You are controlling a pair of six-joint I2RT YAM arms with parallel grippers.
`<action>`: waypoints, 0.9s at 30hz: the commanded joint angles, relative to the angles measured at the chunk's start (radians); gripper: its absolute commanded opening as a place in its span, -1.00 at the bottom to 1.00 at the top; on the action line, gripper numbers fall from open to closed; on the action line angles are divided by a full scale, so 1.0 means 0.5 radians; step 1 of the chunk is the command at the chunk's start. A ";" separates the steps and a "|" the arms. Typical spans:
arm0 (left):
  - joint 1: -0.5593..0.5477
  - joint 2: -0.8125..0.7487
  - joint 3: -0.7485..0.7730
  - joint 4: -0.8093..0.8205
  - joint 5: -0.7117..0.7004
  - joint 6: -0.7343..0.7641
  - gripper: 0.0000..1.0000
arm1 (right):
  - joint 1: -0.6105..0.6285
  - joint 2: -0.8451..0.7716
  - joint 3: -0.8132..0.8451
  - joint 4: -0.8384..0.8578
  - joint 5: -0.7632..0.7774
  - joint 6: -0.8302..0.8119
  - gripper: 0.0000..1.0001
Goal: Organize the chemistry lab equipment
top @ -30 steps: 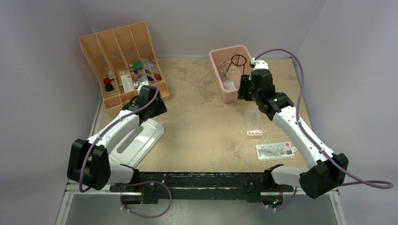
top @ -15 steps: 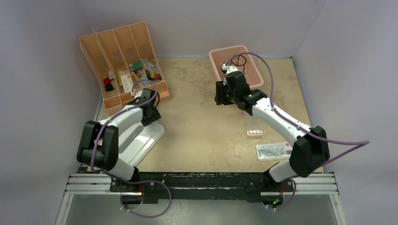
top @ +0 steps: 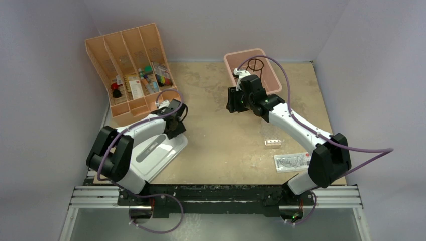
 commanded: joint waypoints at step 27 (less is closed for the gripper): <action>-0.016 -0.584 0.105 -0.204 -0.178 0.010 -0.49 | 0.440 0.479 0.048 0.071 -0.132 -0.165 0.10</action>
